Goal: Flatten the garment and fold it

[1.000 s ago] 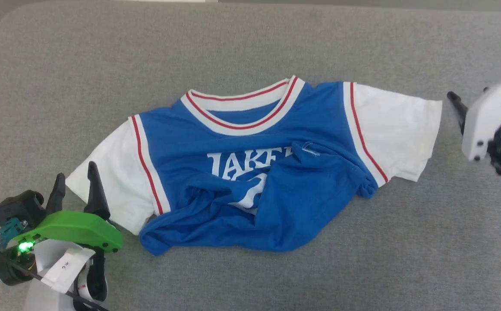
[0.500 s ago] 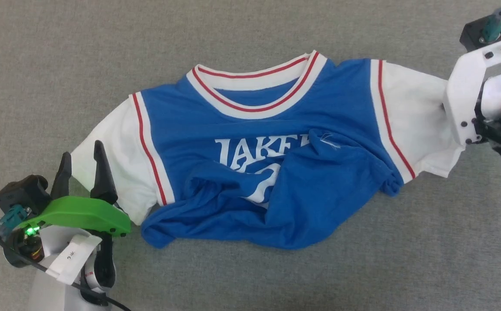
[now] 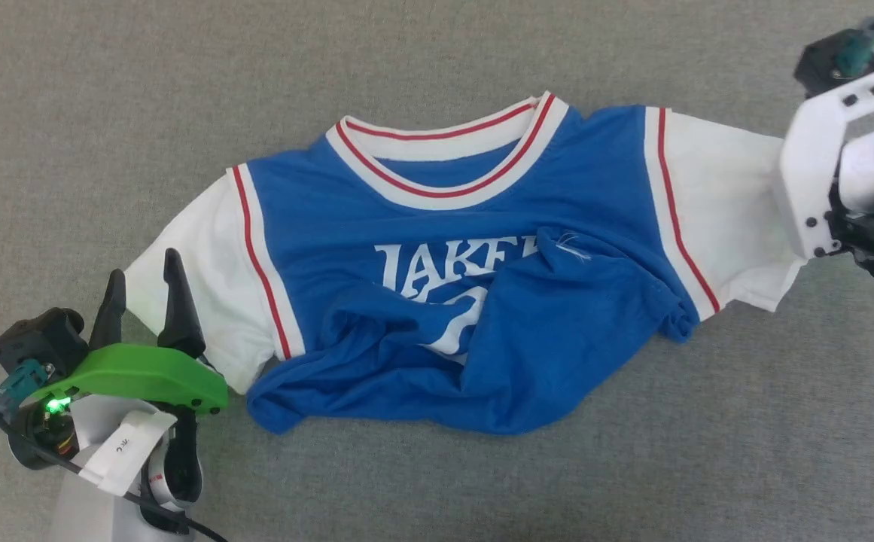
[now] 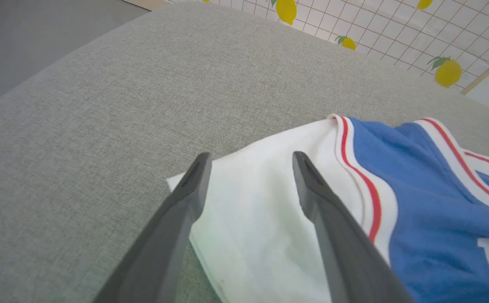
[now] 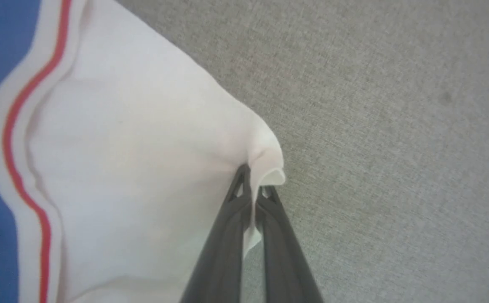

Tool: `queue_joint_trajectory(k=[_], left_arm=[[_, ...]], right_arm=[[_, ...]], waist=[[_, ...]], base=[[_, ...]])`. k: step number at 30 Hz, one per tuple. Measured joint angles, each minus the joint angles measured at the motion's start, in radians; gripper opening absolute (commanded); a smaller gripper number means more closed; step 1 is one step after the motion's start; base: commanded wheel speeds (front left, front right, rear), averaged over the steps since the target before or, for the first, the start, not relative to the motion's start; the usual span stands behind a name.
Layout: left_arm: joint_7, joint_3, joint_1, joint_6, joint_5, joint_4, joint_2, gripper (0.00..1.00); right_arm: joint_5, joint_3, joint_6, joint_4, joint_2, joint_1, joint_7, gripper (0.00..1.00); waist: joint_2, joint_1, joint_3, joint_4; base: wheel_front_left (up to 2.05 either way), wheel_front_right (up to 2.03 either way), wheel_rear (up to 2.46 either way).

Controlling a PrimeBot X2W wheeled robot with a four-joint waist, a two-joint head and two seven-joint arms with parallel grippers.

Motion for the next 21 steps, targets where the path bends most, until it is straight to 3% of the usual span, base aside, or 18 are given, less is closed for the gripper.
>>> queue_joint_trajectory(k=[7,14,18,21], left_arm=[[0.019,0.000,0.004,0.002,-0.020,0.004,0.007,1.00],[0.057,0.007,0.020,0.015,-0.028,-0.005,0.024,1.00],[0.136,-0.002,0.022,0.025,-0.033,-0.005,0.043,1.00],[0.267,-0.016,0.006,0.029,-0.033,-0.003,0.100,1.00]], right_arm=[[0.043,-0.143,0.000,-0.072,0.030,0.079,-0.090,0.00],[0.050,-0.238,0.000,-0.172,0.047,0.195,-0.097,0.00],[0.050,-0.258,0.000,-0.208,0.063,0.222,-0.088,0.00],[0.049,-0.260,0.000,-0.229,0.068,0.231,-0.080,0.00]], waist=[[0.0000,0.0000,-0.051,-0.018],[0.0000,0.0000,-0.087,-0.052],[0.0000,0.0000,-0.094,-0.068],[0.0000,-0.0001,-0.092,-0.069]], base=[[0.00,0.00,0.00],[0.00,0.00,0.00],[0.00,0.00,0.00],[0.00,0.00,0.00]])
